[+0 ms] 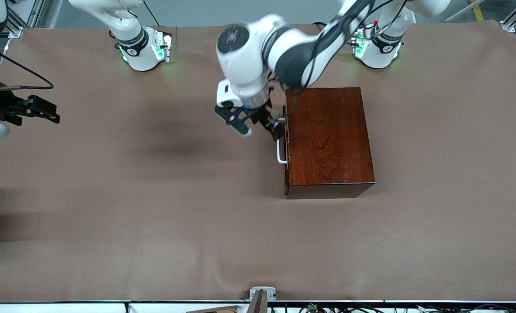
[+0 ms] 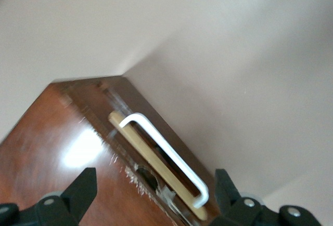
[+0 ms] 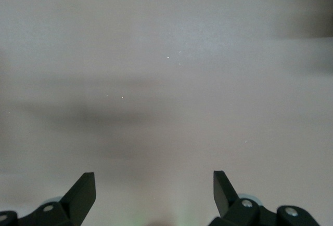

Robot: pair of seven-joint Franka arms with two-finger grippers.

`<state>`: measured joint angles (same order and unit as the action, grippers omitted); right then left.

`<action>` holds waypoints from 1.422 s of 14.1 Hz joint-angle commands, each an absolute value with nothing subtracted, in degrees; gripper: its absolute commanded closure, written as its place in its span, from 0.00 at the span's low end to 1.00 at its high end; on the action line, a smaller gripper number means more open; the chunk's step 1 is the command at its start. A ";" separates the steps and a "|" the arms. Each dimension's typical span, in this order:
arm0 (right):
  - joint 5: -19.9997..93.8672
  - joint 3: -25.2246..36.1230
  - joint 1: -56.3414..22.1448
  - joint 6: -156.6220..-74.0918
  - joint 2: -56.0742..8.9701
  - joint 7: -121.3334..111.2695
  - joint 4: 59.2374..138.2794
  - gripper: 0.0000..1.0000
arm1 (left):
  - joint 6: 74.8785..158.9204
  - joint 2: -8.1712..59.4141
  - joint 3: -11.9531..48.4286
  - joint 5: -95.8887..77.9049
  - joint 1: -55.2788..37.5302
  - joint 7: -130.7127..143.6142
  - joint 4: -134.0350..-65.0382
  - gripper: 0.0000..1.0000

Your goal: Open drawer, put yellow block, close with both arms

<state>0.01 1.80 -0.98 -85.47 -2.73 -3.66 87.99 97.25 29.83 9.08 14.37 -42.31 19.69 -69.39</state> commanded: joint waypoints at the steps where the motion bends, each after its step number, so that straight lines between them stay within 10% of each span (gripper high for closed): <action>1: 0.88 1.23 0.35 -85.26 -1.76 -3.78 87.80 0.00 | 94.50 23.13 8.53 9.94 -35.71 31.09 -71.54 0.00; 12: 0.88 1.23 0.61 -88.42 -2.02 -5.10 87.63 0.00 | 84.02 10.82 9.05 0.71 -3.37 11.04 -77.07 0.00; 20: 1.41 1.14 0.97 -88.16 -2.02 -3.09 87.80 0.00 | 89.56 2.99 3.43 0.44 -1.85 0.79 -86.22 0.00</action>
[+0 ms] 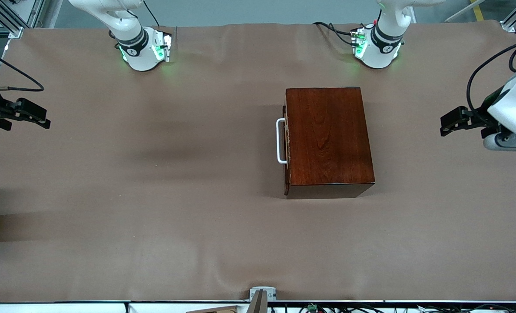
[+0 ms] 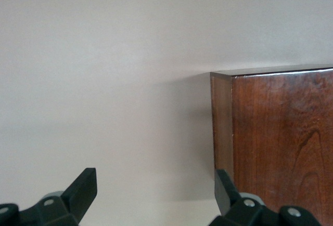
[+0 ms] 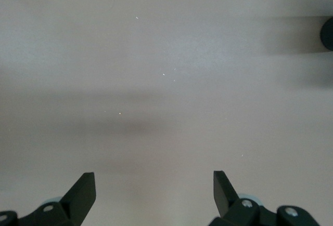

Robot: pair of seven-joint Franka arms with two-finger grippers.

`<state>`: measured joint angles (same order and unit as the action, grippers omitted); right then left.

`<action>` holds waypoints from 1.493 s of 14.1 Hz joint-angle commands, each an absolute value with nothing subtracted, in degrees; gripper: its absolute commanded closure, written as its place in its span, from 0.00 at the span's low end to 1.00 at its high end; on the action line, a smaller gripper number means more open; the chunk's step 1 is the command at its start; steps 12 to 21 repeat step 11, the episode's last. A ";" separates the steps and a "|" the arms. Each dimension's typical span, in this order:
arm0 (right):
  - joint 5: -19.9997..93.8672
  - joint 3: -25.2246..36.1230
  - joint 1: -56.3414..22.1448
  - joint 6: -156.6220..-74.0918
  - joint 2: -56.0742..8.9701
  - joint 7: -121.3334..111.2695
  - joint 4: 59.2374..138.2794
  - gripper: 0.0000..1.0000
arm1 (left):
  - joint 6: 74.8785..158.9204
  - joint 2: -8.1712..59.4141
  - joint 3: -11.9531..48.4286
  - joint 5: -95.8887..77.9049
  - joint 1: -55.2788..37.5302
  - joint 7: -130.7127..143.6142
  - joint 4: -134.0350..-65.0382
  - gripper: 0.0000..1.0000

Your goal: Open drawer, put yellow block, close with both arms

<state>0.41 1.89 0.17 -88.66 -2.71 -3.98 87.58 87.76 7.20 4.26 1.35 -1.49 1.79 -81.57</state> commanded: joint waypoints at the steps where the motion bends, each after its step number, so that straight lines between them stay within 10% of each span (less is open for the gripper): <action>1: 1.58 1.14 0.97 -88.15 -2.02 -1.86 87.80 0.00 | 89.56 2.99 3.43 0.44 -1.85 0.88 -86.22 0.00; 21: 5.27 1.23 1.23 -86.40 -2.11 2.29 87.98 0.00 | 89.21 3.60 3.60 0.79 -2.02 1.85 -85.96 0.00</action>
